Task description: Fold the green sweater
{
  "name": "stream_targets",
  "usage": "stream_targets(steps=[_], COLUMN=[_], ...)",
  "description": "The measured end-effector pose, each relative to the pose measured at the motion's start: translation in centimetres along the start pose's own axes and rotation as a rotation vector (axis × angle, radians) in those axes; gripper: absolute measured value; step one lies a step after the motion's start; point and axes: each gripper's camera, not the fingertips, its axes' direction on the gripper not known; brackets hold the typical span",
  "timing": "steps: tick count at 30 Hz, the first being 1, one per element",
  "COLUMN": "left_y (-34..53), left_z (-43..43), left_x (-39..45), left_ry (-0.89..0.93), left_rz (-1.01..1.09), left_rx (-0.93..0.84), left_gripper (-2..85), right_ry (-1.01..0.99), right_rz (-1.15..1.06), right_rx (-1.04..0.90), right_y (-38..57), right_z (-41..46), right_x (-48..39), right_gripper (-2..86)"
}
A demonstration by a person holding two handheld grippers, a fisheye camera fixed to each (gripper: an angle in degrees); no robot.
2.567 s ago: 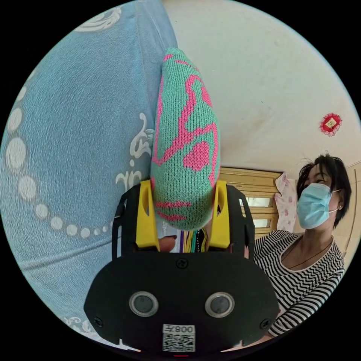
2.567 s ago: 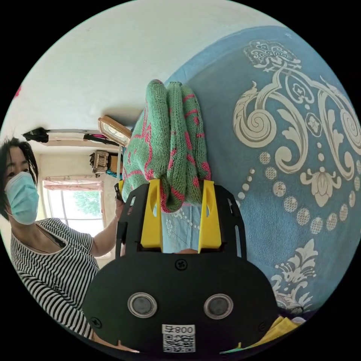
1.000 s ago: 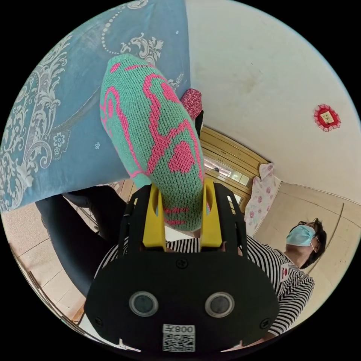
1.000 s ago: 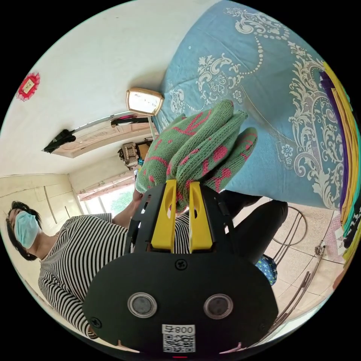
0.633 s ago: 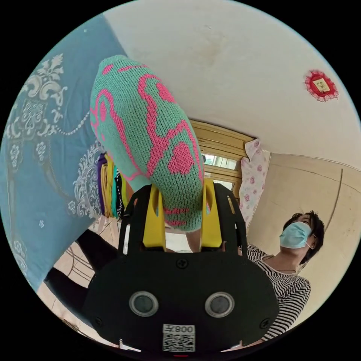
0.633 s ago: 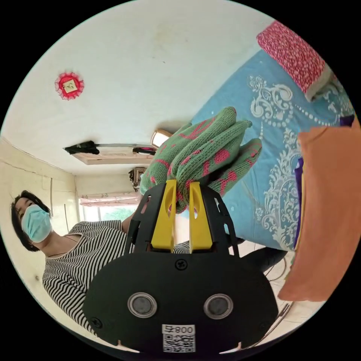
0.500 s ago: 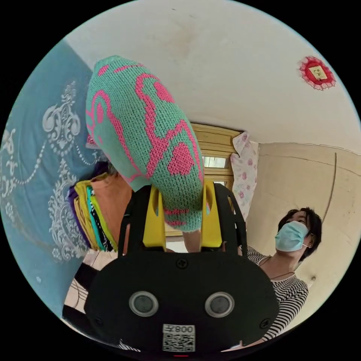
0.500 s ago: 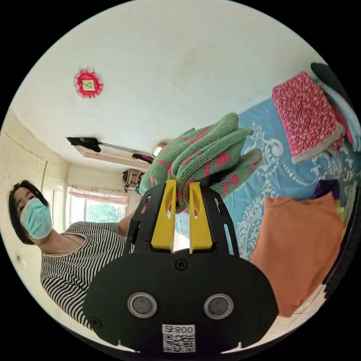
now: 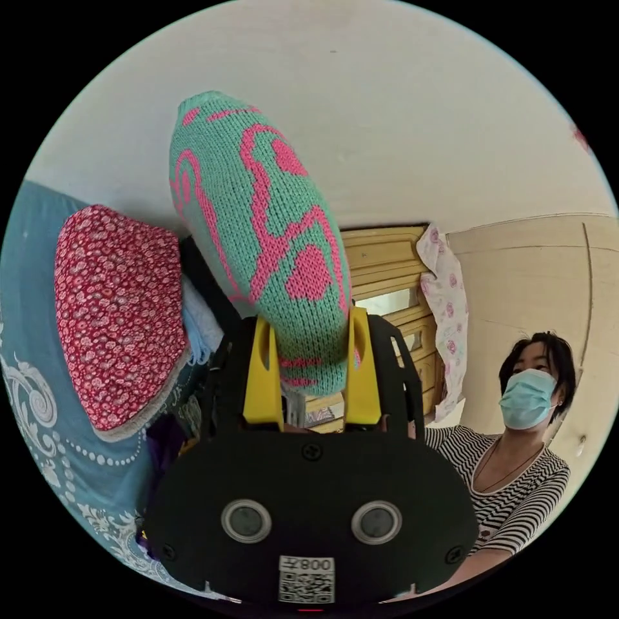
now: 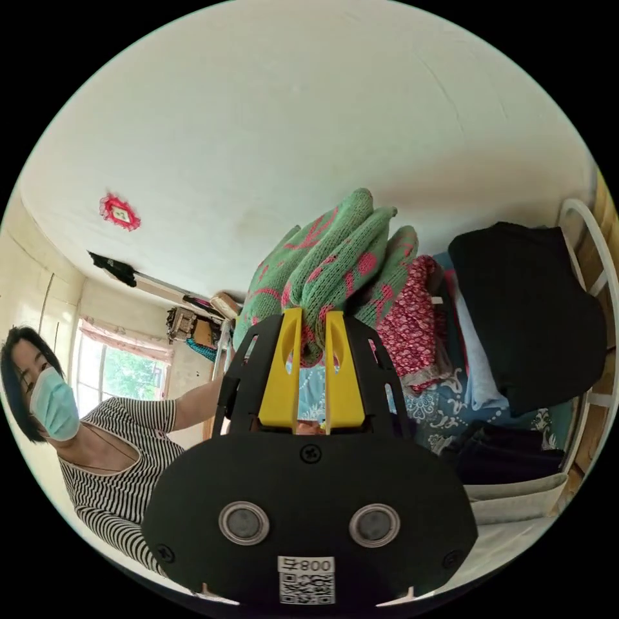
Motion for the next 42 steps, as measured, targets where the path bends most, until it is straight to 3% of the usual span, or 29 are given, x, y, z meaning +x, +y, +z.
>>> stream_targets(steps=[4, 6, 12, 18, 20, 24, 28, 32, 35, 42], left_y=[0.4, 1.3, 1.3, 1.4, 1.7, 2.9, 3.1, 2.1, 2.7, 3.9], left_z=[3.7, 6.1, 9.8, 12.5, 12.6, 12.8, 15.3, 22.5, 26.3, 26.3], left_x=[-9.4, -13.3, -17.4, -18.0, -17.5, -15.2, -12.5, -12.0, -14.8, -16.0], left_ry=[-0.200, -0.350, -0.291, -0.339, -0.393, -0.520, -0.555, -0.752, -0.934, -0.871], left_rz=[-0.212, -0.283, -0.271, -0.229, -0.208, -0.120, 0.012, 0.226, 0.273, 0.195], left_rx=[-0.071, -0.196, -0.211, -0.207, -0.198, -0.135, -0.108, -0.308, -0.452, -0.406], left_gripper=[17.2, 17.5, 17.8, 18.2, 17.8, 15.1, 12.9, 10.2, 7.6, 6.5], right_ry=[0.131, 0.196, 0.238, 0.371, 0.477, 0.490, 0.557, 0.620, 0.684, 0.634], right_rz=[0.222, 0.317, 0.280, 0.255, 0.239, 0.087, -0.022, -0.013, 0.011, 0.007], right_rx=[-0.113, -0.194, -0.208, -0.171, -0.089, 0.045, -0.011, -0.214, -0.254, -0.219], right_y=[-0.2, 0.6, 0.7, -0.6, -0.4, 0.1, -0.1, -0.6, -0.7, -0.5], right_z=[3.3, 5.1, 3.3, 1.0, -0.9, -2.3, 1.8, 8.4, 10.6, 9.9], right_x=[10.5, 14.0, 15.9, 14.3, 12.6, 8.4, 6.7, 9.4, 10.1, 10.6], right_gripper=[7.0, 7.2, 7.7, 4.3, 1.5, 0.5, 0.1, 0.1, 0.0, 0.0])
